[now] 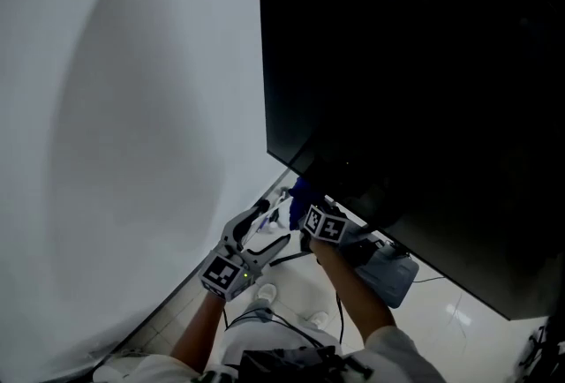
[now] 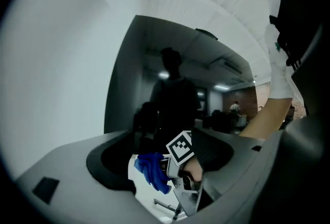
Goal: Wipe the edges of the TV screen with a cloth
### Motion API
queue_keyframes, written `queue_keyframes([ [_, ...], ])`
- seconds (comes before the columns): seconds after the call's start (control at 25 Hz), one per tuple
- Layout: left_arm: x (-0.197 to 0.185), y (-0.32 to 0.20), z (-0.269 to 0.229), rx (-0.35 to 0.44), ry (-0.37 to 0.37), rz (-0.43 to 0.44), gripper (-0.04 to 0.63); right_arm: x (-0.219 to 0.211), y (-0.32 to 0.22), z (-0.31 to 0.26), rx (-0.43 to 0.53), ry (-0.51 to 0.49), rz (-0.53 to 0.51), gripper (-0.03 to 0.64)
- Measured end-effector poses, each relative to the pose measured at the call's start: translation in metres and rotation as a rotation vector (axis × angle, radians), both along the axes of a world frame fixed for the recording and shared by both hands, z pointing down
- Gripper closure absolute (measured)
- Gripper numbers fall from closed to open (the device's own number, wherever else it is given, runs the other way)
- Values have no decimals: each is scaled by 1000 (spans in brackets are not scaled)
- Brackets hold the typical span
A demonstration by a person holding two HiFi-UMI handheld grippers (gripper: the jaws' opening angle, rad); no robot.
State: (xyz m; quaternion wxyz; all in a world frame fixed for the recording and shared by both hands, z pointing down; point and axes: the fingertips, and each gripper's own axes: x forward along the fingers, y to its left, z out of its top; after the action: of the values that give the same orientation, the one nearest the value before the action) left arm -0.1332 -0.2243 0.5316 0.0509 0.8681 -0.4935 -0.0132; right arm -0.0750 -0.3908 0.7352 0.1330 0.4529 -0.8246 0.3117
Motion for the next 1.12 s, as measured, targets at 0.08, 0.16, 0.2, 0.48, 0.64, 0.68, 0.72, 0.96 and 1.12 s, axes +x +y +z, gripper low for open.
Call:
queue_keyframes([
  [0.08, -27, 6, 8, -2, -15, -35, 261, -32, -7, 0, 12, -17, -19, 540],
  [0.16, -50, 10, 13, -18, -17, -82, 261, -65, -17, 2, 20, -35, -52, 540],
  [0.2, -60, 11, 13, -27, -12, -105, 261, -79, -23, 1, 23, -39, -65, 540],
  [0.48, -112, 24, 17, -18, -45, -209, 261, -150, -51, -8, 9, -73, -66, 540],
  [0.64, -127, 25, 9, -21, -20, -253, 261, -169, -56, -20, 7, -106, -44, 540],
  [0.68, -130, 24, 8, -18, -18, -257, 261, -171, -58, -26, 27, -104, -33, 540],
  [0.72, -132, 23, 7, -14, -18, -260, 261, -172, -59, -34, 59, -96, -18, 541],
  [0.96, -132, 22, 4, 5, -6, -253, 261, -176, -68, -81, 154, -117, 25, 541],
  [1.12, -126, 18, -4, 30, 2, -238, 261, -181, -72, -125, 195, -185, 39, 541],
])
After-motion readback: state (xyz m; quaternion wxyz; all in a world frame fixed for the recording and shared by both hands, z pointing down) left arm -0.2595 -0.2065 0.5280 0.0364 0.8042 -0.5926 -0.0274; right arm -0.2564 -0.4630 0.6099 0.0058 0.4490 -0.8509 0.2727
